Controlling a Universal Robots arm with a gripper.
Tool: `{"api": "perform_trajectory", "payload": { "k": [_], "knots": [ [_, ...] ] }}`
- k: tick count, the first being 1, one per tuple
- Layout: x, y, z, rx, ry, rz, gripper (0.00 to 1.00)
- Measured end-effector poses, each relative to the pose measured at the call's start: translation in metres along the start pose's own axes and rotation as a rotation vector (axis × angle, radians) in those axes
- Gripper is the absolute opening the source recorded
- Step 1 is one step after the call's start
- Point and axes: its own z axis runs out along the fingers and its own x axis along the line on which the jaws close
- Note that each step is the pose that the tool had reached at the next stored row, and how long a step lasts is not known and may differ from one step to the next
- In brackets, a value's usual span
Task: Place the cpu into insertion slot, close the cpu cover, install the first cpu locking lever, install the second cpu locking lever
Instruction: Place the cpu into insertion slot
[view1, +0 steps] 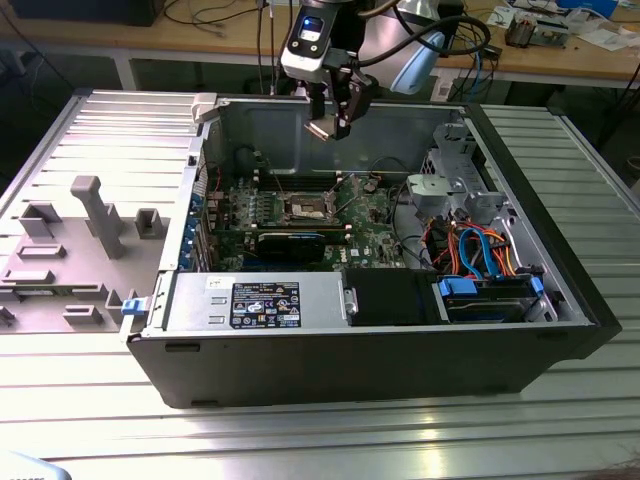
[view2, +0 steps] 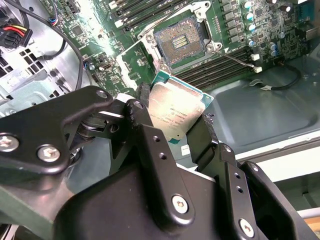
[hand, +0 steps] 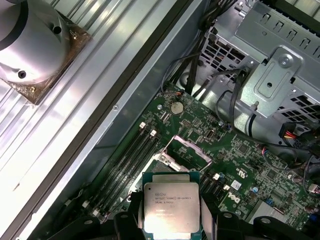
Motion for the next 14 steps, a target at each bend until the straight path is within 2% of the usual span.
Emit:
{"api": "perform_trajectory", "payload": {
  "k": [14],
  "knots": [
    [0.0,0.0,0.0002,-0.0003,-0.0015,0.017,0.54]
  ]
}}
